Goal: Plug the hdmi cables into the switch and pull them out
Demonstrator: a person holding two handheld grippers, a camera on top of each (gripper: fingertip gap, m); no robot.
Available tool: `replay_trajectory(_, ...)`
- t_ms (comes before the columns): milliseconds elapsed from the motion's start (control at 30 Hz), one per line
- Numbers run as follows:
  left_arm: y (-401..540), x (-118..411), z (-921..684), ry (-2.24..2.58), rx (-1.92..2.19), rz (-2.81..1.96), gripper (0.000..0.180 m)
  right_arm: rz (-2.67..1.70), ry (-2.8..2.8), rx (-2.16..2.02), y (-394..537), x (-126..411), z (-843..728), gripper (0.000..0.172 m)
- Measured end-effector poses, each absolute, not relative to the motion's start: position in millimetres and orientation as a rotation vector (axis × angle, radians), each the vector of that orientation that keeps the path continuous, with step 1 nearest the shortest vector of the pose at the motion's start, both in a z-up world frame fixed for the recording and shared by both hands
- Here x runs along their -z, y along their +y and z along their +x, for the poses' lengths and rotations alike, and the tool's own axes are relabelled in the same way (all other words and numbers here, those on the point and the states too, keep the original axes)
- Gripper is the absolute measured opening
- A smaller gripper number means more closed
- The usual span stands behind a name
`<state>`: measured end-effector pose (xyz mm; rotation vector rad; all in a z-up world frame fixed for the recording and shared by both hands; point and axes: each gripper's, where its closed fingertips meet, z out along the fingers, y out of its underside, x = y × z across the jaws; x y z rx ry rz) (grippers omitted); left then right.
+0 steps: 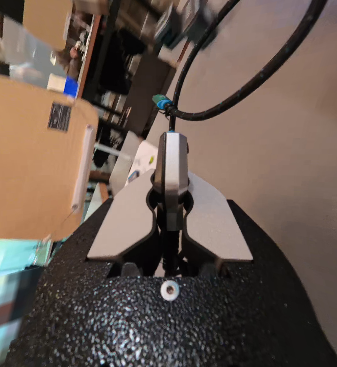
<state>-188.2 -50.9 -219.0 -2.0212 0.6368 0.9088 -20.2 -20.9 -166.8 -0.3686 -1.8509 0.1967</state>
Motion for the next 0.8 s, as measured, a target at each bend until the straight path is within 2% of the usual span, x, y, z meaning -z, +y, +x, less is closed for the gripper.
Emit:
replay_trajectory(100,-78.8,213.4,-236.9,0.489,-1.066,-2.072,0.022,-0.404,-1.834,-0.204,-12.9,166.2,-3.2,0.01)
replay_trajectory(233,-113.6,206.0,-273.8,0.309,-1.15,-2.098,0.022,-0.535,-2.189,-0.335,-31.6,244.9,6.3,0.01)
replay_trajectory(367,-111.6,200.1,-251.4,0.371,-1.008,-2.017,0.022,-0.555,-2.51,-0.302,-42.4,301.4,2.3,0.01)
replay_trajectory(533,-97.7,199.7,-211.7,0.512,-0.906,-1.95,0.022,-0.751,-2.706,-0.366,-39.0,312.7,-20.0,0.01)
replay_trajectory(700,-90.8,203.3,-195.5,0.53,-0.862,-1.929,0.022,-0.833,-2.711,-0.254,-31.6,332.0,-38.9,0.011)
replay_trajectory(800,-91.7,205.1,-196.0,0.531,-0.852,-1.935,0.022,-0.836,-2.607,-0.19,-22.2,320.1,-39.2,0.03)
